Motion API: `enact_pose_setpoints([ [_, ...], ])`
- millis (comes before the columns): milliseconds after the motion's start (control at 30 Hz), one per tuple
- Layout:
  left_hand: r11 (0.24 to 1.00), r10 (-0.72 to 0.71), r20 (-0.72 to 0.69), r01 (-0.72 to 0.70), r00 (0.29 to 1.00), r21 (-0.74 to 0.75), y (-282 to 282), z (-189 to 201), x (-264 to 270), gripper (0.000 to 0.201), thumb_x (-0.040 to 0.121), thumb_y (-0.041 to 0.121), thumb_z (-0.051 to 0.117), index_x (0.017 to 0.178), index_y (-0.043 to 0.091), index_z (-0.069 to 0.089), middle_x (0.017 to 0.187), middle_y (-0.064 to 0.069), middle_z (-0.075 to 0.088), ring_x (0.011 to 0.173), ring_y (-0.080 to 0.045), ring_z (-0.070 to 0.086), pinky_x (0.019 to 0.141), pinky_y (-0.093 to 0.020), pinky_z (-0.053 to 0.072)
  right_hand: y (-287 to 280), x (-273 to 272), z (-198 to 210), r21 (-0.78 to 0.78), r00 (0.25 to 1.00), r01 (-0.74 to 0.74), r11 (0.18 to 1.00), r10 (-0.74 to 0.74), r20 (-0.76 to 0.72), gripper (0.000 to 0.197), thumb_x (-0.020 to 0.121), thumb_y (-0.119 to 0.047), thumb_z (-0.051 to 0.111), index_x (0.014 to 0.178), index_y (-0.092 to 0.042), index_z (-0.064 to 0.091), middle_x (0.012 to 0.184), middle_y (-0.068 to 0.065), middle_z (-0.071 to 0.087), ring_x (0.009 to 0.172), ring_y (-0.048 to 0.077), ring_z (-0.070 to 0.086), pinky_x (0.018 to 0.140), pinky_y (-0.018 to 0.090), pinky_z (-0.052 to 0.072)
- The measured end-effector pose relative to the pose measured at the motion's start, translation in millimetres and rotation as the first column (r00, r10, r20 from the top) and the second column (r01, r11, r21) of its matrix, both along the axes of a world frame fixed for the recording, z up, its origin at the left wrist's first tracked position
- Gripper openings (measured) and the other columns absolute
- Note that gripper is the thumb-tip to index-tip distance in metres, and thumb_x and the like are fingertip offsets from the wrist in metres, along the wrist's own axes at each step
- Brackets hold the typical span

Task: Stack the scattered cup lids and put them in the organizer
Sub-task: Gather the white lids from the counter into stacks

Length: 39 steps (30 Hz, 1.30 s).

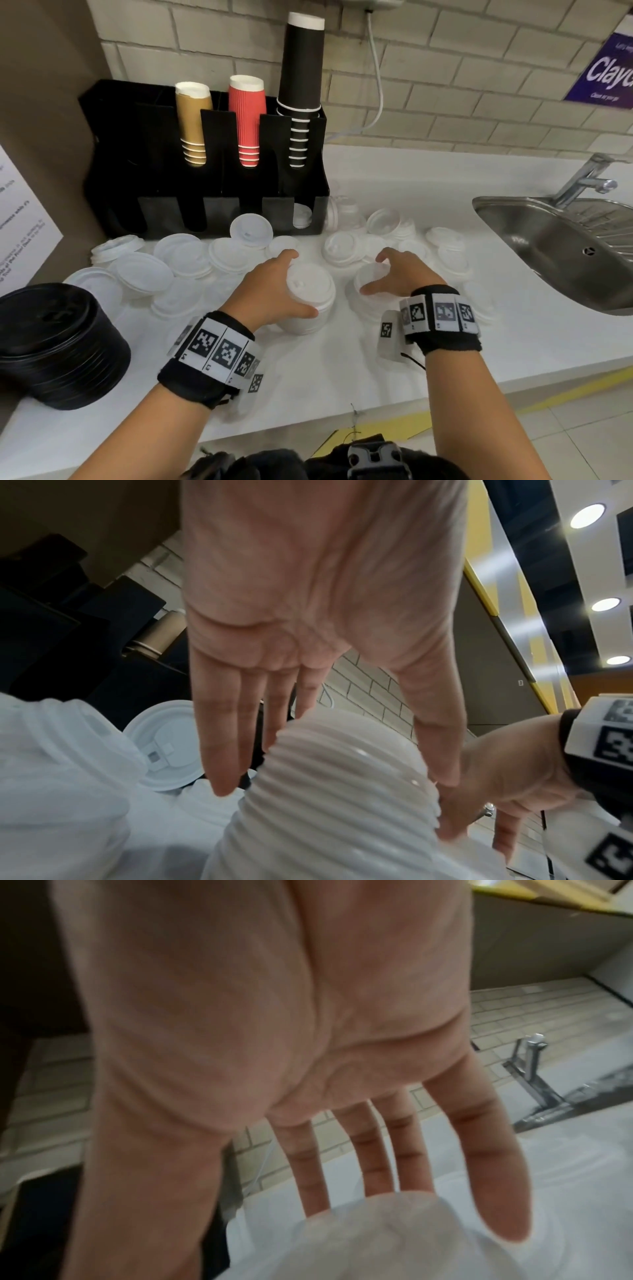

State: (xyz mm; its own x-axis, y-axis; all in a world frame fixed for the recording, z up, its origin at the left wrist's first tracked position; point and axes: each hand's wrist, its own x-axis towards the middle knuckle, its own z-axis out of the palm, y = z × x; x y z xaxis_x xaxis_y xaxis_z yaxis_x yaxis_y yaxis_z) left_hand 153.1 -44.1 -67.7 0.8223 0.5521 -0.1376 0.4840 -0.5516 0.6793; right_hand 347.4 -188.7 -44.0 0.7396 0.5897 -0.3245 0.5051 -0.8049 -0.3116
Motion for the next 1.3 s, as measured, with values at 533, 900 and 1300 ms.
enact_pose_setpoints([
  [533, 0.991, -0.030, 0.025, 0.033, 0.999, -0.132, 4, -2, -5, 0.129, 0.061, 0.027, 0.091, 0.155, 0.024, 0.002, 0.145, -0.001, 0.048, 0.128, -0.021, 0.050, 0.101, -0.030, 0.042, 23, -55, -10, 0.554, 0.942, -0.162, 0.817, 0.295, -0.159, 0.049, 0.067, -0.033, 0.085, 0.111, -0.033, 0.064, 0.109, -0.005, 0.061, 0.100, 0.011, 0.057, 0.088, 0.025, 0.048],
  [900, 0.983, -0.024, 0.068, 0.036, 0.997, -0.181, 8, -11, -5, 0.135, 0.064, 0.025, 0.090, 0.154, 0.023, -0.011, 0.138, 0.004, 0.055, 0.125, -0.016, 0.051, 0.093, -0.022, 0.040, 41, -68, -8, 0.425, 0.936, -0.339, 0.839, 0.345, 0.065, 0.066, 0.063, -0.036, 0.086, 0.123, -0.030, 0.060, 0.103, -0.006, 0.051, 0.098, 0.009, 0.049, 0.071, 0.008, 0.034],
  [1300, 0.994, -0.060, 0.075, 0.066, 0.995, -0.084, 10, -2, -3, 0.084, 0.063, 0.030, 0.089, 0.137, 0.026, 0.048, 0.122, 0.008, 0.061, 0.113, -0.015, 0.056, 0.094, -0.030, 0.047, 34, -55, -5, 0.468, 0.960, -0.210, 0.858, 0.272, -0.067, 0.045, 0.083, -0.040, 0.071, 0.124, -0.027, 0.061, 0.119, 0.000, 0.059, 0.104, 0.013, 0.056, 0.086, 0.022, 0.043],
])
